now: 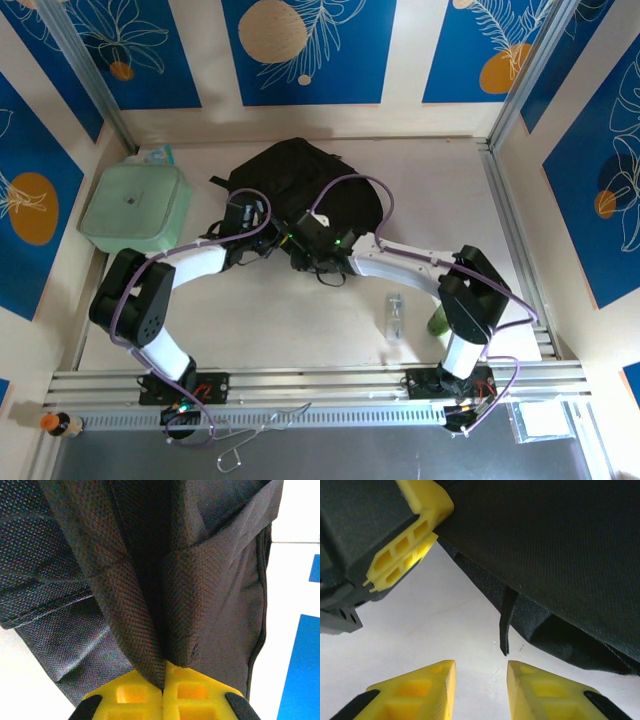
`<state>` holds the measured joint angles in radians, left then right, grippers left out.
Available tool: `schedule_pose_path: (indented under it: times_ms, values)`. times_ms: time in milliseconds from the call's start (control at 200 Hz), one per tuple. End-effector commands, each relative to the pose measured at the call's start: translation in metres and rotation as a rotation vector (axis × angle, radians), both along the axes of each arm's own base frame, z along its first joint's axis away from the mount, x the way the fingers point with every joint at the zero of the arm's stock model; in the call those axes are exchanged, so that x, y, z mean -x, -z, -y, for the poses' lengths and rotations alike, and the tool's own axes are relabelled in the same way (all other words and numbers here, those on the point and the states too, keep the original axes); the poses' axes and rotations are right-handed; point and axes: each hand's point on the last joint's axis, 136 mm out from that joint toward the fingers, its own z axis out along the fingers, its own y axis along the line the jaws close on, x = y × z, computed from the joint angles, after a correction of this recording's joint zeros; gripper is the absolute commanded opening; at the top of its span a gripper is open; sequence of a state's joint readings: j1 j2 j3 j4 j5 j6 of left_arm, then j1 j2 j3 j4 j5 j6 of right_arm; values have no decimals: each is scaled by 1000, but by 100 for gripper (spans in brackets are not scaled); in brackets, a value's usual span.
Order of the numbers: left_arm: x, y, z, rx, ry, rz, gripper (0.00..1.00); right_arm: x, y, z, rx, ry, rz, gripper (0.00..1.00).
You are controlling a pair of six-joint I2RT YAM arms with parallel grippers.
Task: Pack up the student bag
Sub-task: Zip the student bag at the top-center of the table.
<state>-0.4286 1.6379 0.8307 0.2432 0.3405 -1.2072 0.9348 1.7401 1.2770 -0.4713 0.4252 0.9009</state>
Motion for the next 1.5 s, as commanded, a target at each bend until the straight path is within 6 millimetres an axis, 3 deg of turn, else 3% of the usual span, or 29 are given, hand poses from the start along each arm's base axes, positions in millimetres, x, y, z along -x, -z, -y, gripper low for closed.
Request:
schedule_pose_path:
  times_ms: [0,360,540,740,890,1075,1290,1495]
  values:
    - [-7,-21,14,44,27,55,0,-10,1,3,51,56,13,33]
    - [-7,-24,16,36,49,64,0,-20,14,22,197,149,39,33]
    - [-7,-25,18,43,53,65,0,-24,23,15,195,127,31,32]
    - [-7,-24,19,43,54,61,0,-41,25,4,204,105,59,31]
    - [-7,-22,18,35,52,57,0,-44,21,6,208,115,69,18]
    - [-9,-16,11,-8,41,57,0,-32,14,22,211,118,87,0]
    - [-18,-5,-3,-83,21,57,0,-8,10,53,198,123,76,0]
    - [-24,3,-13,-130,10,51,0,15,21,90,221,167,21,0]
